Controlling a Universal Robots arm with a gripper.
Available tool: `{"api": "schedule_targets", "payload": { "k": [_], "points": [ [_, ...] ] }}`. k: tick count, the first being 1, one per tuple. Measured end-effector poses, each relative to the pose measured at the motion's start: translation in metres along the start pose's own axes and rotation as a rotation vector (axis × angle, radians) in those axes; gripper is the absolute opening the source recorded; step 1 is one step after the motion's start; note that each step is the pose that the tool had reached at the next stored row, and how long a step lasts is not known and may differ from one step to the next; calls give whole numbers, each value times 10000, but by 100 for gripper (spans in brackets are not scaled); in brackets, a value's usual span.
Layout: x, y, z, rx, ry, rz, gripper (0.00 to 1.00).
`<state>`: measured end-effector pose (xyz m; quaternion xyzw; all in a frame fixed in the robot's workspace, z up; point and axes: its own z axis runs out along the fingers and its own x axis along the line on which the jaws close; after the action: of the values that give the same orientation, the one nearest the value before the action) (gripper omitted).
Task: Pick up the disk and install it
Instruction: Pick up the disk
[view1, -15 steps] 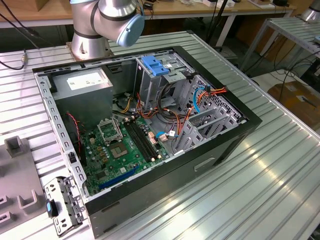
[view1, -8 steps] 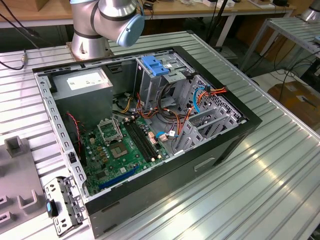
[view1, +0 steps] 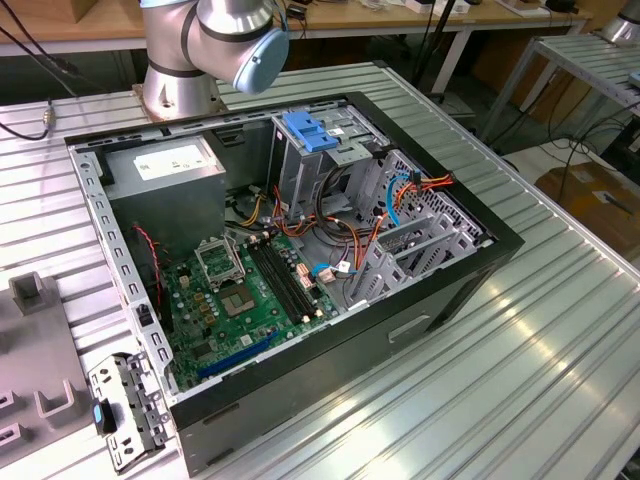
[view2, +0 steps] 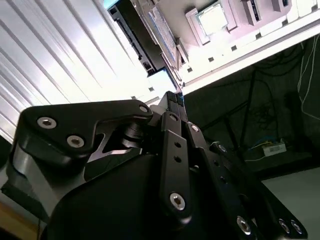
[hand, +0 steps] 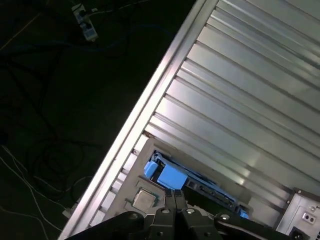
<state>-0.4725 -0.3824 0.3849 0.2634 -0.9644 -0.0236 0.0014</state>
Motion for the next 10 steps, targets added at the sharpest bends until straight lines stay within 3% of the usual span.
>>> {"api": "schedule_targets", "payload": {
  "k": [10],
  "points": [
    [0, 0, 1, -21, 98, -2135, 11]
  ]
}}
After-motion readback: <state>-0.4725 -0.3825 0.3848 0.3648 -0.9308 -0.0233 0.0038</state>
